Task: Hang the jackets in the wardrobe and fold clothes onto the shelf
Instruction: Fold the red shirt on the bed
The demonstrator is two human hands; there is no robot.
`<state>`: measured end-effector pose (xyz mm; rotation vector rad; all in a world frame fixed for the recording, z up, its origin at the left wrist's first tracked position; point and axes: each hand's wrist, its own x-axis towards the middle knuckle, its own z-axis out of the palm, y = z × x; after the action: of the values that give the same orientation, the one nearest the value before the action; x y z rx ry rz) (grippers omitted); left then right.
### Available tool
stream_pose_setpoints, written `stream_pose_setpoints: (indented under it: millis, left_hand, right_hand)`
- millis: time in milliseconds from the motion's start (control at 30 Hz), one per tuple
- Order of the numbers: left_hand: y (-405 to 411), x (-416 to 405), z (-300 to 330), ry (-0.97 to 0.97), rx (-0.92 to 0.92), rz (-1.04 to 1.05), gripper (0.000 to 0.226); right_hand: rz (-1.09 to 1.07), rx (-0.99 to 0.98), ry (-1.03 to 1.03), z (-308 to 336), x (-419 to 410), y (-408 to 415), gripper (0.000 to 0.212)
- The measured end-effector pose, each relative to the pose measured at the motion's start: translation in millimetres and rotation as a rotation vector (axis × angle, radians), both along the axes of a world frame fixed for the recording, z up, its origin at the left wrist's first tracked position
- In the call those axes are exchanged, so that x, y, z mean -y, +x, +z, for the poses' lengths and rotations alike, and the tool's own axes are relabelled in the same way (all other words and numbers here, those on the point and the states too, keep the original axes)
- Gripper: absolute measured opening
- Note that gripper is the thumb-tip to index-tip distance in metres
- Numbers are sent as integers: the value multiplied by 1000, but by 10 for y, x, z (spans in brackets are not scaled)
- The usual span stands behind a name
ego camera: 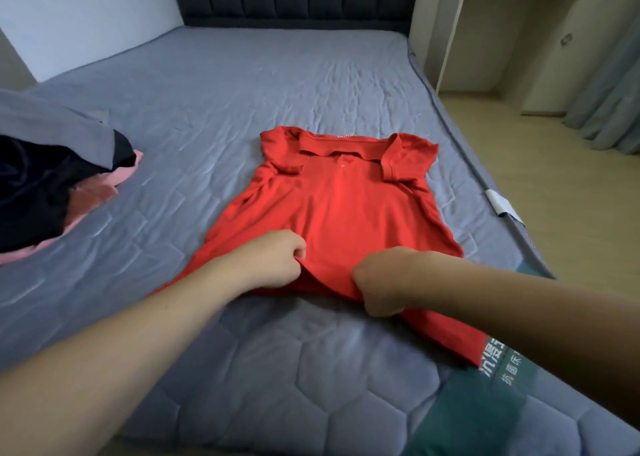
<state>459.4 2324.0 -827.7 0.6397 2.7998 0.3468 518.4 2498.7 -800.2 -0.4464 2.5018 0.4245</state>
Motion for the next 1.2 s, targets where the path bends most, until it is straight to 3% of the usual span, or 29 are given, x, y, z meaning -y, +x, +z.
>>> stream_pose_setpoints:
  millis: [133, 200, 300, 400, 533, 700, 800, 900, 1000, 1100, 1200]
  left_hand:
    - [-438, 346, 55, -235, -41, 120, 17]
    - [-683, 502, 94, -293, -72, 220, 16]
    - [-1059, 610, 192, -419, -174, 400, 35]
    - [-1430, 614, 311, -383, -215, 547, 40]
    - [-1985, 461, 429, -24, -184, 665, 35]
    - [-2777, 310, 481, 690, -126, 994, 34]
    - [-3168, 175, 394, 875, -162, 1078, 31]
    - [-3520, 74, 200, 791, -236, 1095, 38]
    - [-3748, 16, -194, 537, -273, 1004, 38]
    - [-3803, -51, -754, 291, -325, 926, 35]
    - [-3881, -56, -992, 194, -443, 930, 37]
  right_hand:
    - [-44, 65, 323, 66, -401, -444, 29]
    - [-169, 1, 305, 92, -751, -710, 32]
    - [-320, -128, 289, 80, -1186, -1005, 42]
    - [-416, -142, 299, 89, -1452, -1239, 60]
    - [-445, -152, 317, 250, -1633, -1710, 44]
    - [-639, -404, 17, 445, -1893, -2468, 37]
    - [-768, -550, -121, 412, -2077, -2859, 24]
    - [-913, -701, -269, 217, -2155, -3108, 11]
    - [-1008, -743, -341, -270, -2155, -3256, 28]
    - [-1047, -836, -192, -921, -2103, -3235, 37]
    - [-1014, -978, -160, -1196, -2170, -3294, 37]
